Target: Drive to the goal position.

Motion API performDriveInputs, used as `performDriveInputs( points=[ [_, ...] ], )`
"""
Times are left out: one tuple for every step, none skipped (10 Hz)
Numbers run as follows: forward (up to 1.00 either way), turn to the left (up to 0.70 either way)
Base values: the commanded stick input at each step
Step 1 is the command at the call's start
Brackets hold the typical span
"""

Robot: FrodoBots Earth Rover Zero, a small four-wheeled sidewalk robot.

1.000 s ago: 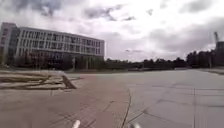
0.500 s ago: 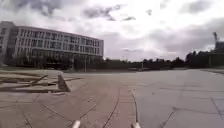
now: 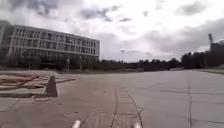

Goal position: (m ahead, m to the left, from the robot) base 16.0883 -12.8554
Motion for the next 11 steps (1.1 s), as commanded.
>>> performDriveInputs(
  points=[
    [1.00,-0.03],
    [1.00,0.00],
    [1.00,0.00],
    [1.00,0.00],
    [1.00,0.00],
    [1.00,0.00],
    [1.00,0.00],
    [1.00,0.00],
    [1.00,0.00],
    [1.00,0.00],
    [1.00,0.00]
  ],
)
